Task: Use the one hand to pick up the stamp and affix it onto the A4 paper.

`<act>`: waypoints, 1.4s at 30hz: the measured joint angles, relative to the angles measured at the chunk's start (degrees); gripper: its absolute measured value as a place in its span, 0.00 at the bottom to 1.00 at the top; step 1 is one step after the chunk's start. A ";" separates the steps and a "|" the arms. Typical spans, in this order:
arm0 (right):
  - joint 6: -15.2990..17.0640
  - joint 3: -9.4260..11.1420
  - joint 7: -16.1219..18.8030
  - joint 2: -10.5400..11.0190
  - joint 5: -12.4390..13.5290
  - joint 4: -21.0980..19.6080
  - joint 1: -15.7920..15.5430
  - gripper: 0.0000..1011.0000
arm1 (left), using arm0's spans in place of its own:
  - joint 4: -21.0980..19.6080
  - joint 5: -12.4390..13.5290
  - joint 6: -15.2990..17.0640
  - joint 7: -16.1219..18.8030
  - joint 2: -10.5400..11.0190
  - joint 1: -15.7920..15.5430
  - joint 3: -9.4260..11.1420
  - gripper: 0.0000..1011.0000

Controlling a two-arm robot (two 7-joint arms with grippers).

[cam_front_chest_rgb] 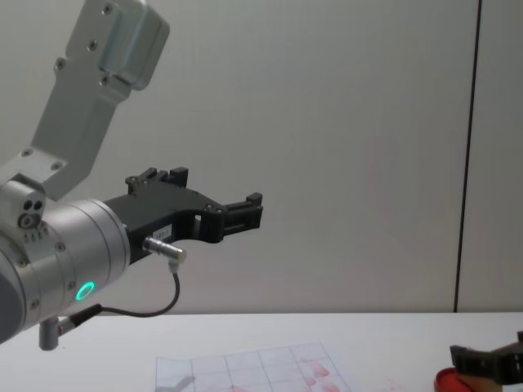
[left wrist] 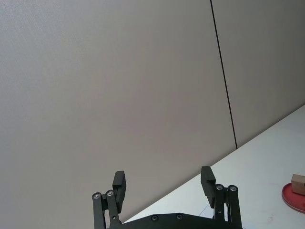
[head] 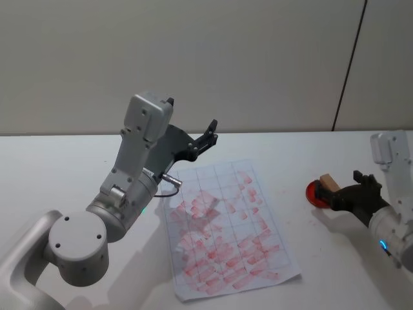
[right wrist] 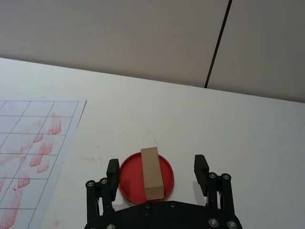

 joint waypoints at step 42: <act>-0.87 -0.34 1.19 -1.71 -2.10 4.98 2.35 0.22 | 0.00 0.00 0.00 0.00 0.00 0.00 0.00 0.99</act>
